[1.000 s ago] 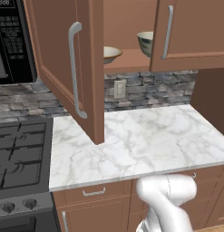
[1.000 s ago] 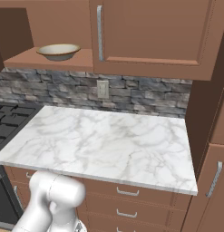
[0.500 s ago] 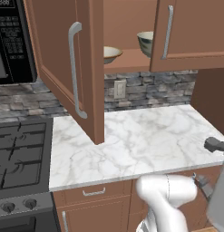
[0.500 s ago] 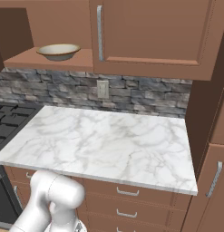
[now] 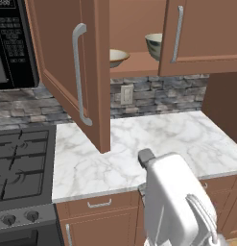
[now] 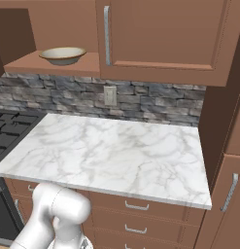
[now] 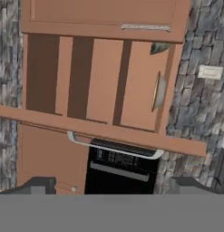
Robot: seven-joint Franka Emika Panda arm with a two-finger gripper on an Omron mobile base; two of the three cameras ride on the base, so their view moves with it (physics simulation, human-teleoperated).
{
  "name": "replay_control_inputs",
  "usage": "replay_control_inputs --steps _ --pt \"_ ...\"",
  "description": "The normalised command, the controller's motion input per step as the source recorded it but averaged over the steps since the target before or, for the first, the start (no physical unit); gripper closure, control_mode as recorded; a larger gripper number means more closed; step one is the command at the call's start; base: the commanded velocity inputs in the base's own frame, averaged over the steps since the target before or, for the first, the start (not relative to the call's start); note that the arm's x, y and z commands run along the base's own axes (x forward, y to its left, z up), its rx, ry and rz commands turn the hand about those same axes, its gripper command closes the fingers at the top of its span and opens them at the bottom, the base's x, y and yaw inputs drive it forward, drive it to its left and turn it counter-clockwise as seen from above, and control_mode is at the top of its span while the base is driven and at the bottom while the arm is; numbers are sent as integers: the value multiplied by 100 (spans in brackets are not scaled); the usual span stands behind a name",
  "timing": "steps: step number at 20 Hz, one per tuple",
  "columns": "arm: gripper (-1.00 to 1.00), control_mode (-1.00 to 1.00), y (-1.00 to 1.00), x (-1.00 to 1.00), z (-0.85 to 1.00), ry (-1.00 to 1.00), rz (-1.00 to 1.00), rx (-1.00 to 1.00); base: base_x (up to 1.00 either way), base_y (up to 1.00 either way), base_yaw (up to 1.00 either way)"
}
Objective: Open the cabinet. Pick the bowls from the counter and place them in the cabinet. Then close the cabinet.
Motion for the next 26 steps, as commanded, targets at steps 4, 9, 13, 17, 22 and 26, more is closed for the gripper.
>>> replay_control_inputs --steps 4,9,13,17,22,26 --pt "-100 -100 100 1 -2 -25 -15 0 0 0 0" --pt "-100 -100 100 30 2 -15 -18 0 0 0 0" --pt "-100 -100 100 82 3 0 -23 -1 0 0 0" --pt "-100 -100 64 100 9 2 -19 1 0 0 0" --pt "-100 -100 8 100 3 0 -2 4 0 0 0" --pt "-100 -100 0 90 -5 -3 0 9 0 0 0"
